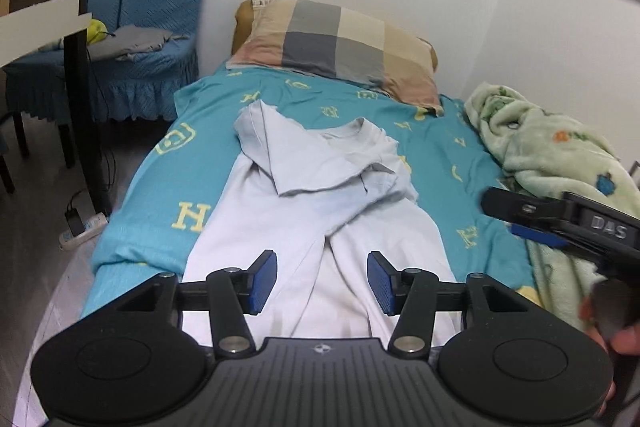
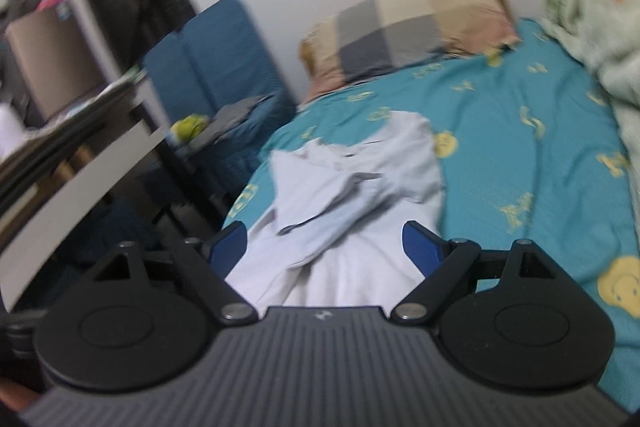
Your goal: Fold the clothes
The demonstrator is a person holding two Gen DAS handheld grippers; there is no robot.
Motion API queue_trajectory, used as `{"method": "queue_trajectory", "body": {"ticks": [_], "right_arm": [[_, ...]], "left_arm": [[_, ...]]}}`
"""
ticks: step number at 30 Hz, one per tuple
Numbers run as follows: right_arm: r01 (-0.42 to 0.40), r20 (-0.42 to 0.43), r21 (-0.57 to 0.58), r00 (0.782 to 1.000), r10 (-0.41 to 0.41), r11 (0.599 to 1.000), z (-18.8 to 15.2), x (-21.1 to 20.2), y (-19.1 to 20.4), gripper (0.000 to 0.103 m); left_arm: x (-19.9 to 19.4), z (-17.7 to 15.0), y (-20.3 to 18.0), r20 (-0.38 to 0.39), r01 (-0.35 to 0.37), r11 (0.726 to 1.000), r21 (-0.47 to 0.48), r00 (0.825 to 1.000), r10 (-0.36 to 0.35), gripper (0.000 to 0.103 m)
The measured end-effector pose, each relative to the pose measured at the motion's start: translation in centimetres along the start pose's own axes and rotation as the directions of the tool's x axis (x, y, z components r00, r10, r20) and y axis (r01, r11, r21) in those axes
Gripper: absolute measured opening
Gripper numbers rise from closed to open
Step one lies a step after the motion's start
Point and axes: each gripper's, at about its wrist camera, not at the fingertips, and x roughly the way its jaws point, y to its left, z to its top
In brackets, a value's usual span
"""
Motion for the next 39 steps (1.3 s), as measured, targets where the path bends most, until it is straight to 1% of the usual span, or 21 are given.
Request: {"method": "queue_trajectory", "body": {"ticks": [2,5,6,9,10,14,16,18,22,24,26,27,28,30,32,33,34,37,39], "right_arm": [[-0.013,-0.032,-0.033,0.999,0.012,0.999,0.3,0.9,1.5,0.081],[-0.017,-0.072,-0.084,0.997,0.010,0.996,0.7,2.9,3.6,0.081],[-0.014,-0.076,-0.105,0.997,0.006,0.994,0.9,3.9,4.2,0.080],[0.002,-0.098,-0.177,0.995,-0.020,0.984,1.4,7.6,6.0,0.072],[0.008,-0.100,-0.200,0.995,-0.028,0.980,1.5,9.0,6.4,0.071],[0.012,-0.105,-0.276,0.994,-0.042,0.961,1.3,14.2,7.4,0.070],[0.018,-0.109,-0.326,0.992,-0.057,0.945,1.1,16.9,7.9,0.070],[0.041,-0.108,-0.368,0.990,-0.087,0.929,0.7,19.5,8.2,0.067],[0.073,-0.110,-0.425,0.985,-0.132,0.902,-0.1,23.3,9.0,0.063],[0.100,-0.130,-0.457,0.975,-0.178,0.884,-0.7,24.9,9.2,0.063],[0.121,-0.149,-0.494,0.964,-0.221,0.861,-1.3,26.1,9.2,0.054],[0.142,-0.143,-0.519,0.958,-0.249,0.843,-1.5,26.3,9.3,0.041],[0.159,-0.134,-0.528,0.954,-0.267,0.834,-1.5,26.4,9.3,0.027],[0.171,-0.119,-0.518,0.956,-0.269,0.838,-1.0,26.0,9.3,0.017],[0.177,-0.094,-0.502,0.962,-0.256,0.847,-0.1,25.3,9.5,0.013],[0.179,-0.078,-0.495,0.966,-0.248,0.850,0.5,25.0,9.7,0.008],[0.180,-0.065,-0.484,0.969,-0.240,0.856,1.2,24.7,9.7,0.006],[0.169,-0.046,-0.415,0.977,-0.206,0.894,4.2,24.1,9.4,0.006],[0.178,-0.021,-0.387,0.979,-0.201,0.905,6.0,23.9,8.8,0.005]], "left_arm": [[-0.8,-0.1,0.4,0.009,0.010,1.000,0.023,1.000,-0.010,0.053],[-1.1,-0.2,1.5,0.008,0.037,0.999,0.017,0.999,-0.037,0.053],[-1.1,-0.2,1.9,0.006,0.047,0.999,0.013,0.999,-0.048,0.053],[-0.4,-0.5,2.8,0.003,0.051,0.998,0.049,0.999,-0.051,0.053],[0.3,-0.4,3.1,0.000,0.051,0.998,0.046,0.999,-0.051,0.053],[1.6,-0.5,5.0,-0.012,0.063,0.998,0.018,0.998,-0.063,0.053],[2.4,-0.5,6.0,-0.021,0.077,0.997,0.010,0.997,-0.076,0.053],[3.2,-0.6,7.2,-0.045,0.093,0.995,-0.038,0.994,-0.095,0.053],[4.3,-0.9,8.5,-0.072,0.093,0.994,-0.061,0.993,-0.098,0.053],[4.6,-1.1,8.9,-0.077,0.104,0.992,-0.078,0.991,-0.110,0.053],[4.8,-1.4,9.0,-0.085,0.095,0.992,-0.082,0.991,-0.102,0.053],[4.9,-1.5,9.0,-0.092,0.095,0.992,-0.080,0.991,-0.102,0.053],[4.9,-1.6,8.9,-0.092,0.095,0.992,-0.081,0.990,-0.102,0.053],[4.7,-1.6,9.0,-0.089,0.099,0.991,-0.084,0.990,-0.107,0.053],[4.3,-1.7,9.0,-0.073,0.106,0.990,-0.088,0.991,-0.113,0.053],[4.1,-1.7,9.1,-0.067,0.108,0.990,-0.092,0.991,-0.114,0.053],[3.9,-1.7,9.2,-0.061,0.110,0.989,-0.096,0.991,-0.116,0.053],[3.7,-1.8,9.3,-0.055,0.108,0.988,-0.106,0.992,-0.115,0.053],[3.7,-1.7,9.3,-0.052,0.107,0.988,-0.109,0.992,-0.113,0.053]]}}
